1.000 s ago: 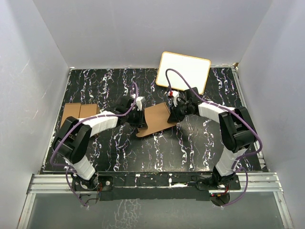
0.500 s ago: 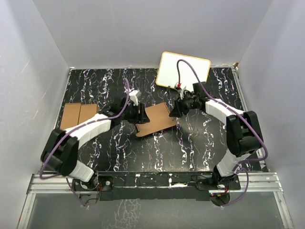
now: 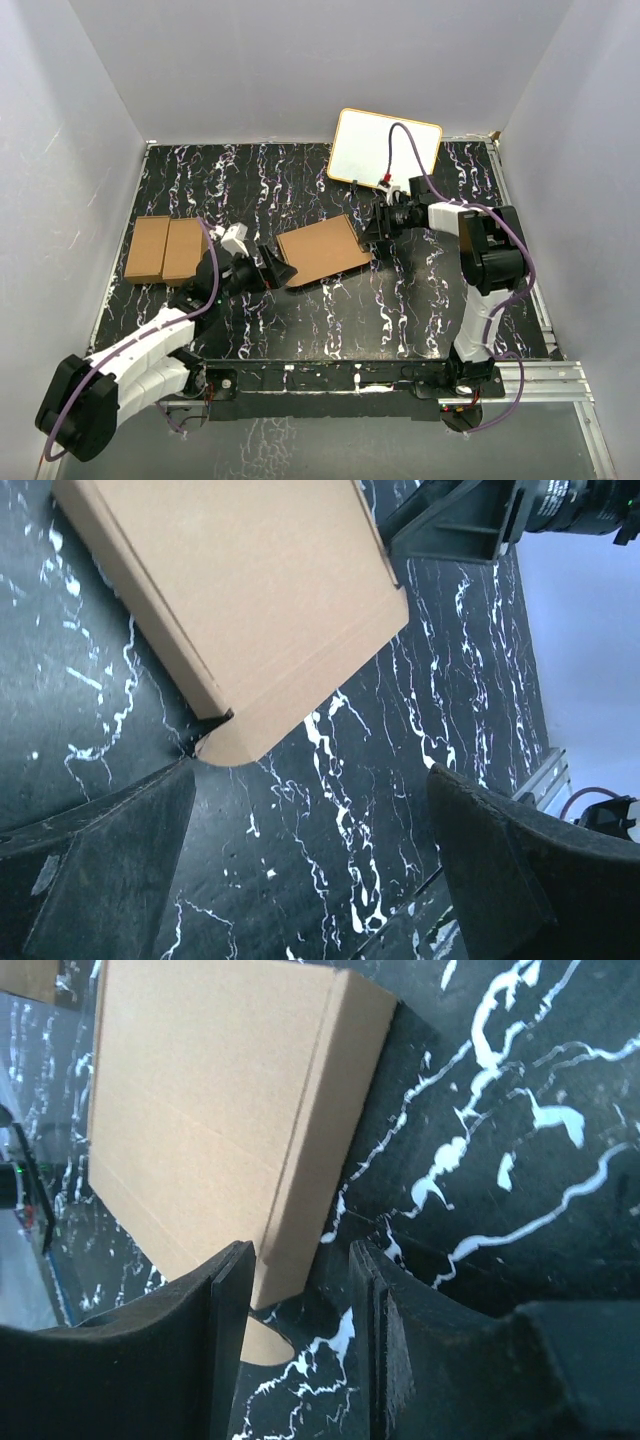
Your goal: Fold the paper box
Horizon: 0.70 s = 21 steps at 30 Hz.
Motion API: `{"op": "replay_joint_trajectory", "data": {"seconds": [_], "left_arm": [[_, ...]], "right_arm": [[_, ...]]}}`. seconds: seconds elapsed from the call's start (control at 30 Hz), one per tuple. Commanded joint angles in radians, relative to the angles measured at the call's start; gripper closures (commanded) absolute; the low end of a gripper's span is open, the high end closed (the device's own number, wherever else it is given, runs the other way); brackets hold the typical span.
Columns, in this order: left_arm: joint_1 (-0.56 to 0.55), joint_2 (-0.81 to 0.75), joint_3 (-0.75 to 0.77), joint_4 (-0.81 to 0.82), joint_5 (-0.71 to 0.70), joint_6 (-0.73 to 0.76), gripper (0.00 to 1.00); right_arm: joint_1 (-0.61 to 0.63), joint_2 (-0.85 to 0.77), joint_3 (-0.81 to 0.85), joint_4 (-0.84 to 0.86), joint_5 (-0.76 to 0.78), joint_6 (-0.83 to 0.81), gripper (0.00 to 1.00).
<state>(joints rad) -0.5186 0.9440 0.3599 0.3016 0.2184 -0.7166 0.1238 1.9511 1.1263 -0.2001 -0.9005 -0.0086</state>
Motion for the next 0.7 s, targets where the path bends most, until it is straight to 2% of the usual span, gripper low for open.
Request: {"op": "replay_joint_trajectory", "data": {"seconds": [0.0,0.3,0.57,0.67], "left_arm": [[0.006,-0.025,-0.036,0.120,-0.014,-0.106,0.03],[0.009,0.067,-0.033,0.162,-0.004,-0.136,0.03],[0.026,0.098,-0.050,0.232,-0.018,-0.172,0.03],[0.034,0.135,-0.060,0.287,-0.011,-0.209,0.03]], "right_arm": [[0.004,0.031,0.079,0.057,-0.101,0.066,0.52],[0.005,0.101,0.090,0.056,-0.129,0.109,0.56],[-0.039,0.104,0.044,0.102,-0.168,0.179,0.82],[-0.062,0.110,0.033,0.105,-0.172,0.191,0.85]]}}
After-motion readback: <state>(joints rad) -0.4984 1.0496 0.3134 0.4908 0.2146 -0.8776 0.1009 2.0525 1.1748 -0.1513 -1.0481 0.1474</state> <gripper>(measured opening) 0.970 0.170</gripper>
